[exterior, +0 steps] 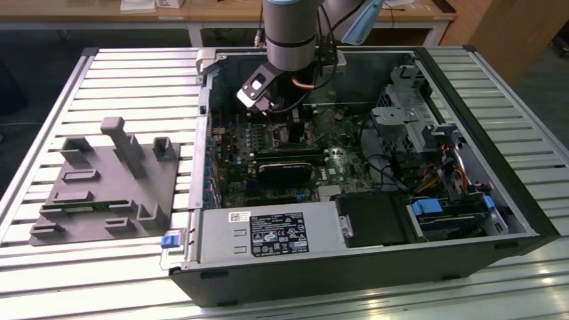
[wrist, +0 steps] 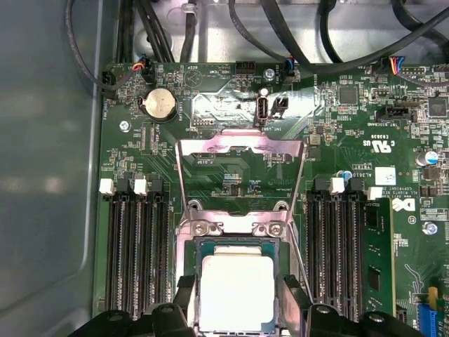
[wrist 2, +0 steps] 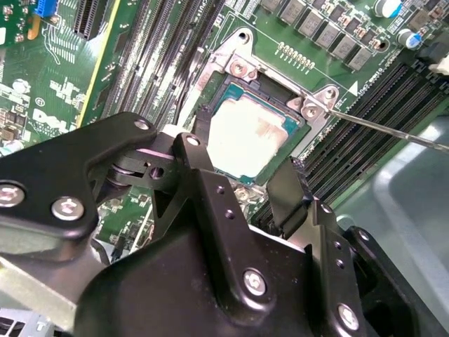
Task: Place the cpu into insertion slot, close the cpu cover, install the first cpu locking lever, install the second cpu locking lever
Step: 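Place the cpu into insertion slot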
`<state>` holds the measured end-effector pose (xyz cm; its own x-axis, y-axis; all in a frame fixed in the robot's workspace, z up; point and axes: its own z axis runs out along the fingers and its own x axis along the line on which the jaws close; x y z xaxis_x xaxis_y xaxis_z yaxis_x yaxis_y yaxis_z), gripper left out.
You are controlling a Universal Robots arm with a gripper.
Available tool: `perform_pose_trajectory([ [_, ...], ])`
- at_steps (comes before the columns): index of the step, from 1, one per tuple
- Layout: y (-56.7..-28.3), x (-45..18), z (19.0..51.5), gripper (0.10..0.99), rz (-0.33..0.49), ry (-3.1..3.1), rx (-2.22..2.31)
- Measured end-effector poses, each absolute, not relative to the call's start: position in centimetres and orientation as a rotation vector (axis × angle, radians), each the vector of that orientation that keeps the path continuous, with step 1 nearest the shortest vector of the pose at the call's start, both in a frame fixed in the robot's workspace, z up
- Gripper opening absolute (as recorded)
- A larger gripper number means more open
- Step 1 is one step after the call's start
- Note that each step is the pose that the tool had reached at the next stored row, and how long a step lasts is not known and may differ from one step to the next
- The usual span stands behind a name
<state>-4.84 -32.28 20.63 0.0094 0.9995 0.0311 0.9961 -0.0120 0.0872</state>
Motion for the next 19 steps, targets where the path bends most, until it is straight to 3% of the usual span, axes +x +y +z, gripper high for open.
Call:
perform_pose_trajectory([
  [4, -32.28, -4.84, 20.64, 0.584, 0.129, 2.179, 2.203],
  [5, -32.28, -4.84, 20.64, 0.522, 0.129, 2.179, 2.203],
  [6, -32.28, -4.84, 20.64, 0.522, 0.129, 2.179, 2.203],
  [8, -32.28, -4.84, 20.64, 0.4, 0.129, 2.179, 2.203],
  [9, -32.28, -4.84, 20.64, 0.4, 0.129, 2.179, 2.203],
  [12, -32.28, -4.84, 20.65, 0.224, 0.129, 2.179, 2.203],
  [15, -32.28, -4.84, 20.65, 0.169, 0.129, 2.179, 2.203],
  [16, -32.28, -4.84, 20.66, 0.11, 0.129, 2.179, 2.203],
  [19, -32.28, -4.84, 20.66, 0.106, 0.129, 2.179, 2.203],
])
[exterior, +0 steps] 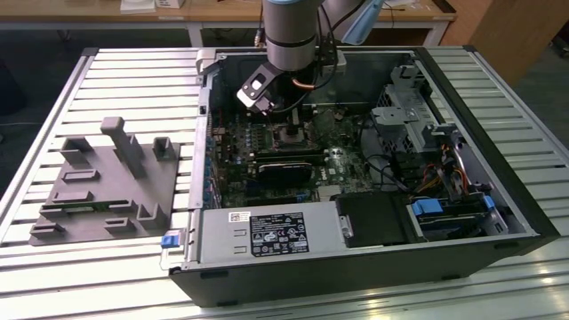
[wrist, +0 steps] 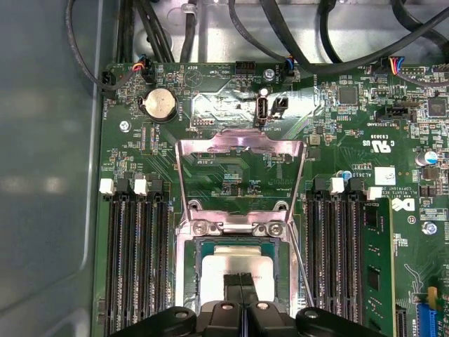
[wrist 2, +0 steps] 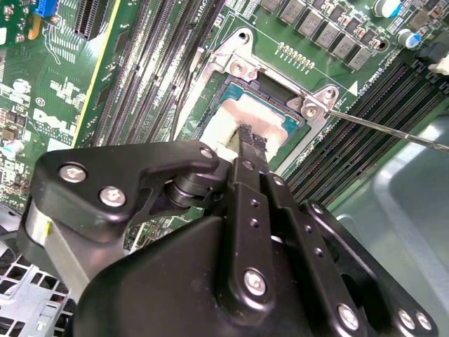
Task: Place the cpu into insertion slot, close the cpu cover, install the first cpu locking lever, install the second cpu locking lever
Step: 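Place the cpu into insertion slot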
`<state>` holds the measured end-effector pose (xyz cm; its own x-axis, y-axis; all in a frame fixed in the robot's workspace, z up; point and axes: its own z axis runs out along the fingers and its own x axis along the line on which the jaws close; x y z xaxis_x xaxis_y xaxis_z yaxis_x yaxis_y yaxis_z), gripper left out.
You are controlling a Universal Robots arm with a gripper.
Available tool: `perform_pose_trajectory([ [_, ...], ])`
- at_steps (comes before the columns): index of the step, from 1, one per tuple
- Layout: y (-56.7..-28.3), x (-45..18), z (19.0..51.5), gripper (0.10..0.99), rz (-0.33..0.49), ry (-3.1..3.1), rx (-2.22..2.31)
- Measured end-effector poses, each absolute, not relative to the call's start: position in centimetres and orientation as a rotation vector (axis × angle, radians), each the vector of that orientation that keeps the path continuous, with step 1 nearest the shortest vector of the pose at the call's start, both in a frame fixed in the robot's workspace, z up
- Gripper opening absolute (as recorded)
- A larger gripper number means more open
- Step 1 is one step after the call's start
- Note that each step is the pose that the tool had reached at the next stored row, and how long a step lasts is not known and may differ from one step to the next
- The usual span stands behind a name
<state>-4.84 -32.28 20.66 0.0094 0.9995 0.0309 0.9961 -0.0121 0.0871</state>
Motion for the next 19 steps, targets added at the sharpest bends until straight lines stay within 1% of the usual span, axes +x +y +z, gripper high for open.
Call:
perform_pose_trajectory([
  [19, -32.29, -4.64, 20.01, 0.106, 0.128, 2.146, 2.234],
])
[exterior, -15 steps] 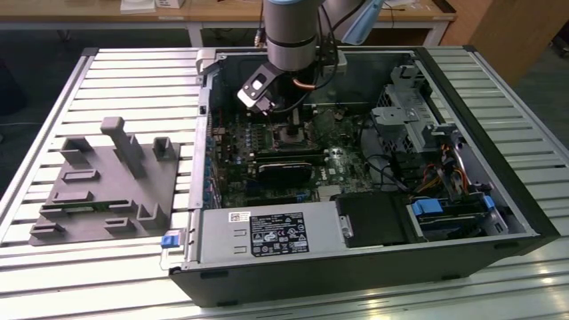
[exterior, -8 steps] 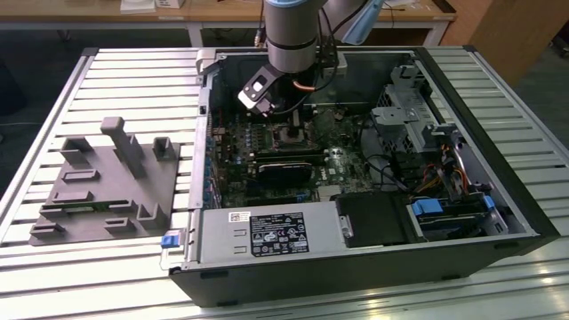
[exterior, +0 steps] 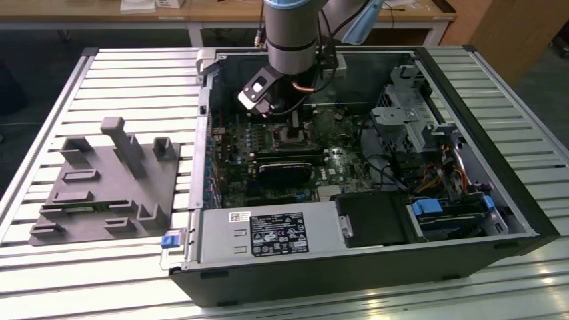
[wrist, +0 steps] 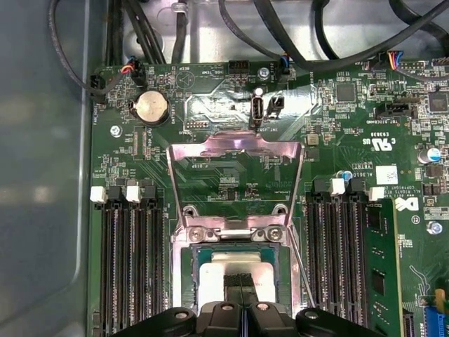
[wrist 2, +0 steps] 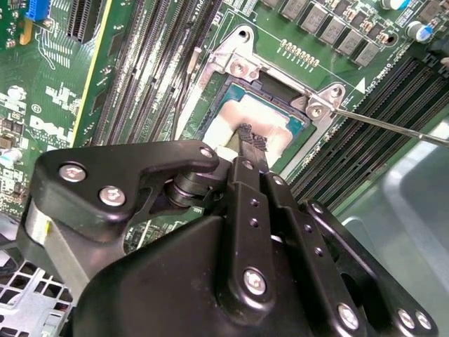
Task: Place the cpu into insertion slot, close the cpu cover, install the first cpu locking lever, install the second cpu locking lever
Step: 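Place the cpu into insertion slot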
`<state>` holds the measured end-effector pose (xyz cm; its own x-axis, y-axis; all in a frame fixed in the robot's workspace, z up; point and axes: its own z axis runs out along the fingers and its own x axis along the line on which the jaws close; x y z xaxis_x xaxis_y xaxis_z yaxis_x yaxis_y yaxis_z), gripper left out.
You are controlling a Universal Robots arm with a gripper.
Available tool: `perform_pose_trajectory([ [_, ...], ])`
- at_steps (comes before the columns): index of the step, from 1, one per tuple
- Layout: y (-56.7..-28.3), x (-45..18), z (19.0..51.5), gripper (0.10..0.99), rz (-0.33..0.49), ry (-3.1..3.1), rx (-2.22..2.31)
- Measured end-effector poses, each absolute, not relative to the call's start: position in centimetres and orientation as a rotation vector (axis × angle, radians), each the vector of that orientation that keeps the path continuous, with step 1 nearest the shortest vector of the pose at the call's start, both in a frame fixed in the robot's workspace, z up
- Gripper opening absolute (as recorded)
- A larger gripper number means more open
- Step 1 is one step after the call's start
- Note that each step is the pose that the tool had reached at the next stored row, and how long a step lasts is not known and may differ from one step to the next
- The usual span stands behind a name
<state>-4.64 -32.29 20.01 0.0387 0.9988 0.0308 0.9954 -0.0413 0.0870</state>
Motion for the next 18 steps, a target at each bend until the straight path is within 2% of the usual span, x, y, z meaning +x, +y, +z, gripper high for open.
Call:
perform_pose_trajectory([
  [18, -32.27, -4.63, 20.22, 0.106, 0.129, 2.146, 2.234],
])
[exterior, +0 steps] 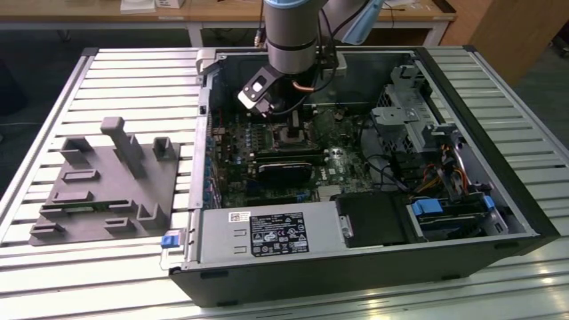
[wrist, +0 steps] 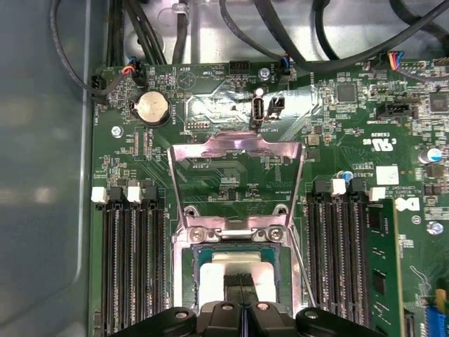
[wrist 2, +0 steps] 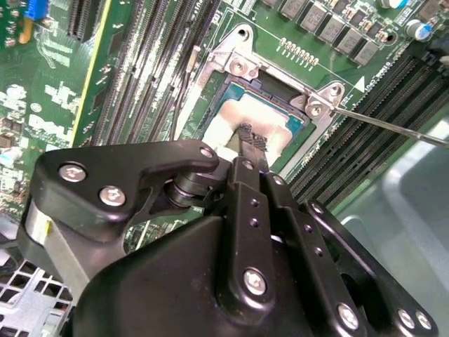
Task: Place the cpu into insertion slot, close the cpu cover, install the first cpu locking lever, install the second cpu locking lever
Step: 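Place the cpu into insertion slot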
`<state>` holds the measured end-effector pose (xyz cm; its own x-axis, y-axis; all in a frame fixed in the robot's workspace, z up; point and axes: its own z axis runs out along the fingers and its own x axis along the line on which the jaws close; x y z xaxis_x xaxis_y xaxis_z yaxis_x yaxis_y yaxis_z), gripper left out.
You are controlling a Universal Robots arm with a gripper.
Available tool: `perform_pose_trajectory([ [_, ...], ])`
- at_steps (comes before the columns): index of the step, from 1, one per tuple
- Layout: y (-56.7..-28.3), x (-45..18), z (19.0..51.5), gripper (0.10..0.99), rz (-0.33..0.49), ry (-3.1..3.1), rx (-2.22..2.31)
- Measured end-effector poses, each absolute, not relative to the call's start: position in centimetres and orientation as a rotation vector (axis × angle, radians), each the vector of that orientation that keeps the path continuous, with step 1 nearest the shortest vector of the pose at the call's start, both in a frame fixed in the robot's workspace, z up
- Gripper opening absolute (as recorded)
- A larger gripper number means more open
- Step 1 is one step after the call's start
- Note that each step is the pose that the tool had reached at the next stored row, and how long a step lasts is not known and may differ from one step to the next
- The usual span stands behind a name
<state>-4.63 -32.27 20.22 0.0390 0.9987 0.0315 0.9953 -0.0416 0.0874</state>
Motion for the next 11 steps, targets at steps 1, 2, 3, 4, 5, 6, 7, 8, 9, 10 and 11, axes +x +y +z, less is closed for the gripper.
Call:
perform_pose_trajectory([
  [1, -32.3, -4.6, 20.4, 0.106, 0.128, 2.146, 2.234],
  [2, -32.3, -4.6, 20.6, 0.106, 0.129, 2.146, 2.234],
  [3, -32.3, -4.6, 20.8, 0.106, 0.128, 2.146, 2.234],
  [4, -32.3, -4.6, 21.1, 0.106, 0.128, 2.146, 2.234],
  [5, -32.3, -4.6, 21.4, 0.106, 0.128, 2.146, 2.234],
  [6, -32.3, -4.6, 21.7, 0.106, 0.128, 2.146, 2.234],
  [7, -32.3, -4.6, 21.9, 0.106, 0.128, 2.146, 2.234],
  [8, -32.3, -4.6, 22.3, 0.106, 0.128, 2.146, 2.234],
  [9, -32.3, -4.6, 22.6, 0.106, 0.128, 2.146, 2.234],
  [10, -32.3, -4.6, 23.0, 0.106, 0.129, 2.146, 2.234],
  [11, -32.3, -4.6, 23.3, 0.106, 0.128, 2.145, 2.234],
])
